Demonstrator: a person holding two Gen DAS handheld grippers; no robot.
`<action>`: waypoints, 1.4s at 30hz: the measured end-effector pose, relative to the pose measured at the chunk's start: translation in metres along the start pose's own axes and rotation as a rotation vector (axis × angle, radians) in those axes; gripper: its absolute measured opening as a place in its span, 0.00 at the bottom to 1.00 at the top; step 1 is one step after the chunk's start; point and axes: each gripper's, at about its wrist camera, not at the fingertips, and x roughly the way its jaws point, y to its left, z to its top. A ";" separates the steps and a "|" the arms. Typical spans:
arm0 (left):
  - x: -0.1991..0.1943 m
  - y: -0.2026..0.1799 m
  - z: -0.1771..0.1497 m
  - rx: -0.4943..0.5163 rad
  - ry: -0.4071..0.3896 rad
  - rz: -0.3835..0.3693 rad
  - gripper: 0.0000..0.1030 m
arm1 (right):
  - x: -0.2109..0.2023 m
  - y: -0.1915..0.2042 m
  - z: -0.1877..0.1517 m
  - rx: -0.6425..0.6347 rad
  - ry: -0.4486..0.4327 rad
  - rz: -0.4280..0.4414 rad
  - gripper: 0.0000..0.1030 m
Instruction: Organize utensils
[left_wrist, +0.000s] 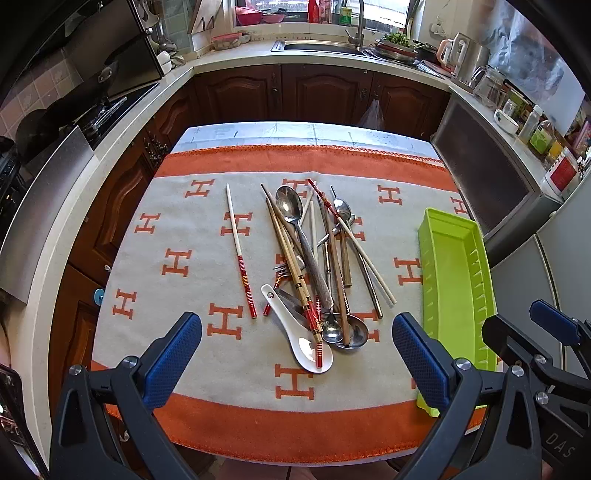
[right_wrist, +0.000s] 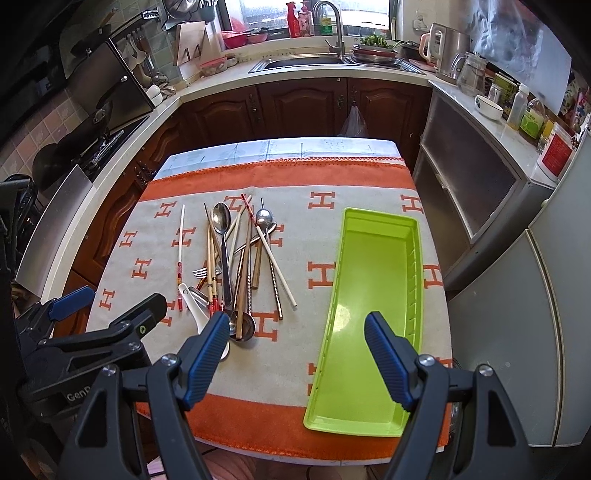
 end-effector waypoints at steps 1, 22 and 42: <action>0.001 0.001 0.001 -0.002 0.003 -0.002 0.99 | 0.001 0.000 0.001 0.001 0.003 0.003 0.74; 0.045 0.033 0.031 -0.015 0.072 -0.014 0.99 | 0.049 0.011 0.033 -0.014 0.053 0.049 0.73; 0.163 0.125 0.071 -0.157 0.199 -0.024 0.93 | 0.176 0.042 0.078 -0.107 0.160 0.066 0.32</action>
